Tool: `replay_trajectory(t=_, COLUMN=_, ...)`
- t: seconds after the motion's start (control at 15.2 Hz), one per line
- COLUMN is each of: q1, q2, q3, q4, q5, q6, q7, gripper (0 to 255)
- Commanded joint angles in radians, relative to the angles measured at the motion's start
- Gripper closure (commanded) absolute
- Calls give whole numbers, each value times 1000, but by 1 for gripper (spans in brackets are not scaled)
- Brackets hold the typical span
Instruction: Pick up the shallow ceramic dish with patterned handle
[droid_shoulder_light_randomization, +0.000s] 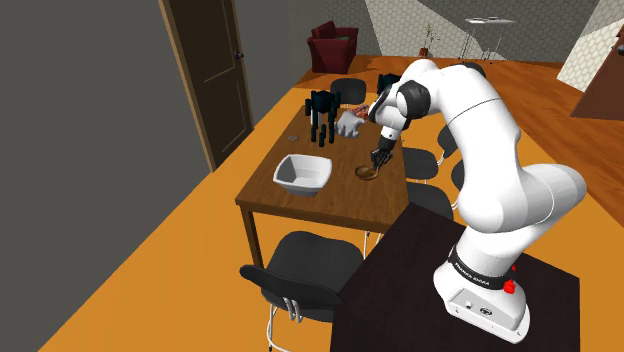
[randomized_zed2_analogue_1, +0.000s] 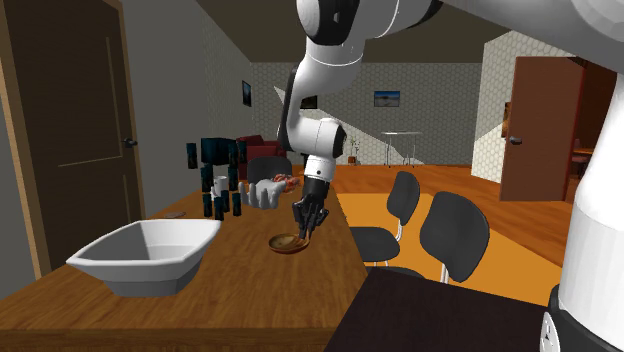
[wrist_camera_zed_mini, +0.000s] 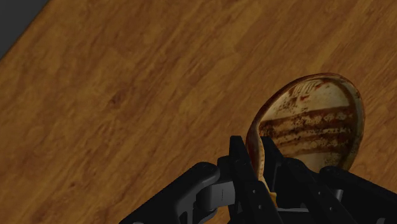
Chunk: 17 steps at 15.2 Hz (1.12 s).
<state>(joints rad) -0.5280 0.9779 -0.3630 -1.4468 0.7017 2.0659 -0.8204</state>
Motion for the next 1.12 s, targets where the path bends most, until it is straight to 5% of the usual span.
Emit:
replay_trajectory(t=0.0, q1=0, q2=1, q3=1, q4=0, q5=0, q6=0, q7=0, gripper=255)
replay_trajectory(t=1.06, q1=25, q2=-119, q3=-35, q4=-45, q5=-38, q6=-72, q7=32, gripper=255)
